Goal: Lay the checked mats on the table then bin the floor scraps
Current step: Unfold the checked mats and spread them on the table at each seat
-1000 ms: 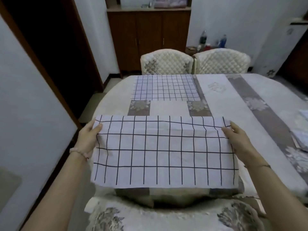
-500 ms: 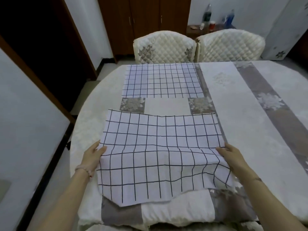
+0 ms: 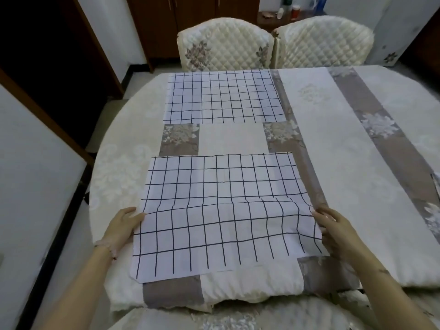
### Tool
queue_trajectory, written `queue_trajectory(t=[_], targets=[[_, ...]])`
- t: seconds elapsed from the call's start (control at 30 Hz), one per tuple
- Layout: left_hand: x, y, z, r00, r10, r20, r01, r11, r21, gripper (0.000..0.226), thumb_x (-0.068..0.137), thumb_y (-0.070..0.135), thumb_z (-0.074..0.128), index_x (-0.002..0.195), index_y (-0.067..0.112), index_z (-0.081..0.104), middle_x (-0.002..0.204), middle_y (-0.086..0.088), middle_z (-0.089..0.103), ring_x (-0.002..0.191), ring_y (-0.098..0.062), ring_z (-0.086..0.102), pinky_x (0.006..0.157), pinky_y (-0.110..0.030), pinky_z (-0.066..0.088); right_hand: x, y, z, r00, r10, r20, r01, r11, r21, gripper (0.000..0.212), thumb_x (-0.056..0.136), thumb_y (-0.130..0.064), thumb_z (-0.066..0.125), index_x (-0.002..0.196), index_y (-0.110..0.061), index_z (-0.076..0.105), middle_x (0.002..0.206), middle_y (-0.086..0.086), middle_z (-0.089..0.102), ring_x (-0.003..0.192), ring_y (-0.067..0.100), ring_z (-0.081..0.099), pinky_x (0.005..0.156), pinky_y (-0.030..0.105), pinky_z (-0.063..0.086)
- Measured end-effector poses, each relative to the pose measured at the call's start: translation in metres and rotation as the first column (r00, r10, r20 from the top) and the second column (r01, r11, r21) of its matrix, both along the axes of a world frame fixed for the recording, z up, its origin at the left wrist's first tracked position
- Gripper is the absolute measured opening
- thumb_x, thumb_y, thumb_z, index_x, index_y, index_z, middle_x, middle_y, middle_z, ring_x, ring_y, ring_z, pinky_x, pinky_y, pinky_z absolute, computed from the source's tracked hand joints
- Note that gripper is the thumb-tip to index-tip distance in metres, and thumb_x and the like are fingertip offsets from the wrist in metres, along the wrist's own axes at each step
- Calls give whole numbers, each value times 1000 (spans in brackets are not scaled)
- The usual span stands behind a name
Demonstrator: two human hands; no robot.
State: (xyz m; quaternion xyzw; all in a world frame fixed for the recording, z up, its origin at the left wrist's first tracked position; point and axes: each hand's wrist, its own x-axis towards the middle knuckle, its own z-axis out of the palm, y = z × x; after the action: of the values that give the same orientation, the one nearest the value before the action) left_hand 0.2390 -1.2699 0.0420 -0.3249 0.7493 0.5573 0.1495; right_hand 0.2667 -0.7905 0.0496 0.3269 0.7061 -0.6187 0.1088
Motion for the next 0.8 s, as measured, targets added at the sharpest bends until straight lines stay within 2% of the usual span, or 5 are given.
queue_trajectory(t=[0.2,0.37,0.5,0.63,0.8], targets=[[32,-4,3,1000,-24,14,24,999,46,50,86,4,61,132,12,42,93,-13,62,81,-29,60,77,-39,50,22,-7,-3,1000,8,-21,-7,999,48,44,80,-35,70,121,-27,59,122,6,63,108,29,62,94,46,50],[39,-1,2,999,-24,-22,23,998,-50,52,82,-3,64,130,6,44,83,-7,57,73,-23,56,67,-31,47,31,-8,-4,999,40,4,-40,975,219,51,83,-15,69,131,-11,53,136,14,53,112,26,53,90,35,42],[39,-2,3,992,-122,39,127,974,-187,56,81,2,66,132,7,44,91,-8,57,89,-30,57,93,-43,47,41,-8,-9,992,121,37,-126,933,338,52,83,-14,68,132,-10,50,134,17,52,117,30,51,88,33,39],[28,15,9,909,-415,-45,288,702,-651,45,85,12,60,130,10,50,125,-16,54,113,-34,51,98,-40,40,40,-26,-7,976,207,65,-192,684,703,48,82,-14,65,128,-8,52,120,18,56,104,36,55,87,40,43],[-8,57,0,643,-766,-9,541,463,-702,49,95,26,47,141,13,40,150,-6,36,140,-22,28,115,-31,20,44,-55,-20,840,536,82,-373,462,805,36,91,-15,54,127,-12,56,137,9,51,124,25,48,102,33,38]])
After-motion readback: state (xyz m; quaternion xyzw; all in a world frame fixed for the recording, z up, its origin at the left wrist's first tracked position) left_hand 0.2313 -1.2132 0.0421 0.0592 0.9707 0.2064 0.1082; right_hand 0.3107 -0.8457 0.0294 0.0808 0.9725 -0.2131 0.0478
